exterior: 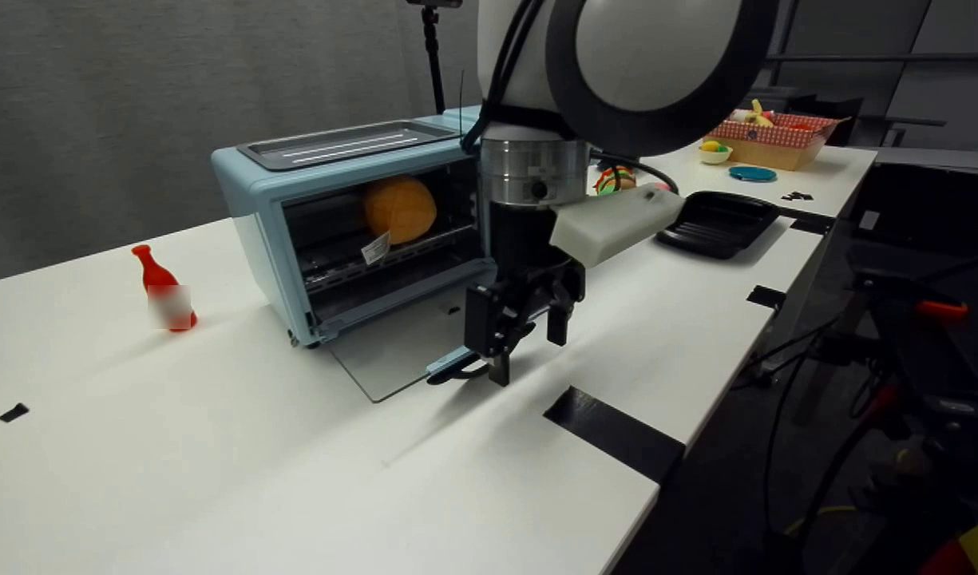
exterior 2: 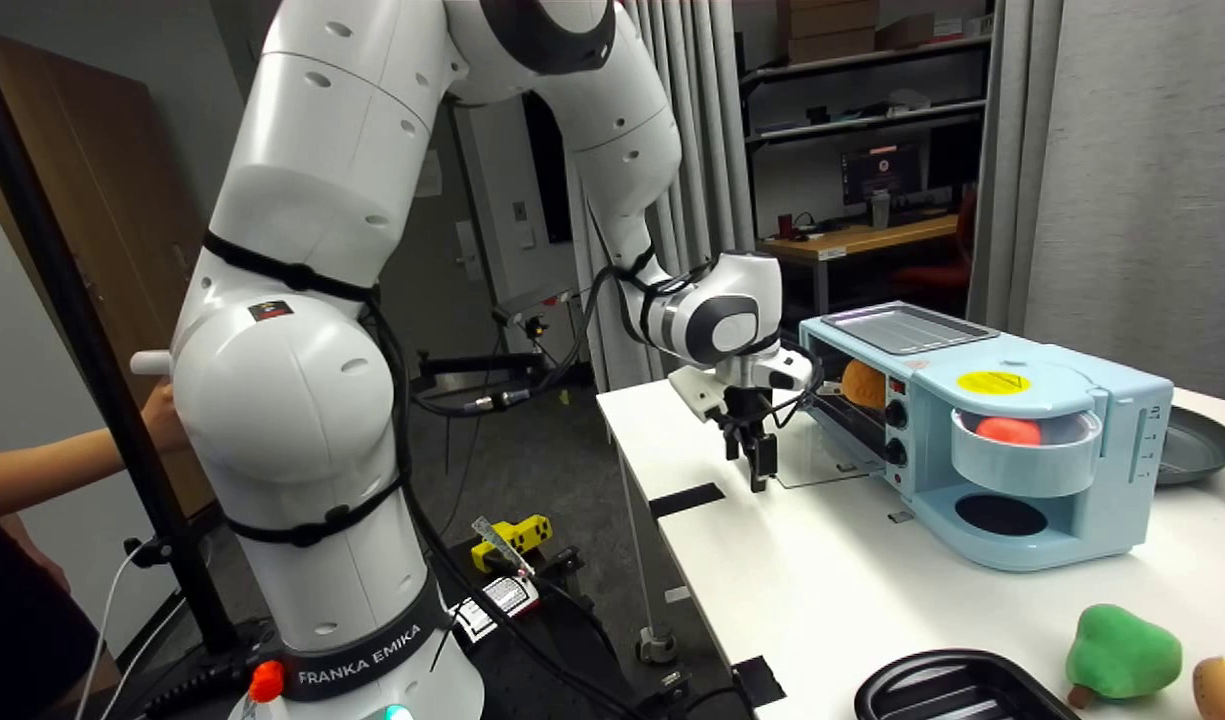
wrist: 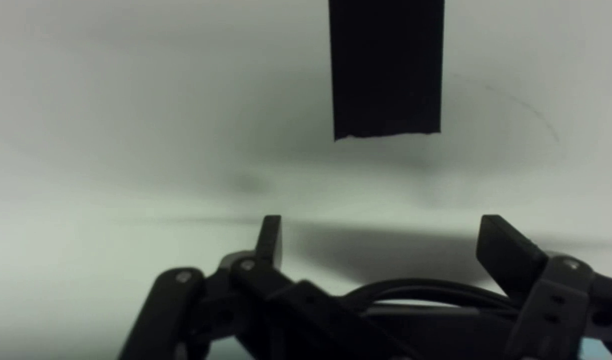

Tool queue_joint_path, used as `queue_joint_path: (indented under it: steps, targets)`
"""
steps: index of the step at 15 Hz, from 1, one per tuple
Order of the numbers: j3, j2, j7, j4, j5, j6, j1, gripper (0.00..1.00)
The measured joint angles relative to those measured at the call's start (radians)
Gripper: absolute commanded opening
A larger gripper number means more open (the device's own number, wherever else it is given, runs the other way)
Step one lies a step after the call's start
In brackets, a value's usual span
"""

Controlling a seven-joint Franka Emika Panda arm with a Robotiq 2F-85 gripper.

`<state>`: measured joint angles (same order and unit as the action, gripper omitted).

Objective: Close the microwave

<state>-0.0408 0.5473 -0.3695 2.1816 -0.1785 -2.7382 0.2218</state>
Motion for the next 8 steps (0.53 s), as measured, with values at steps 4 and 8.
queue_joint_path:
  steps: [4,8]
  targets:
    - [0.039,0.012,-0.041,-0.022,0.036,0.0,0.035,1.0]
    - [0.065,0.011,-0.082,-0.023,0.057,0.0,0.066,1.0]
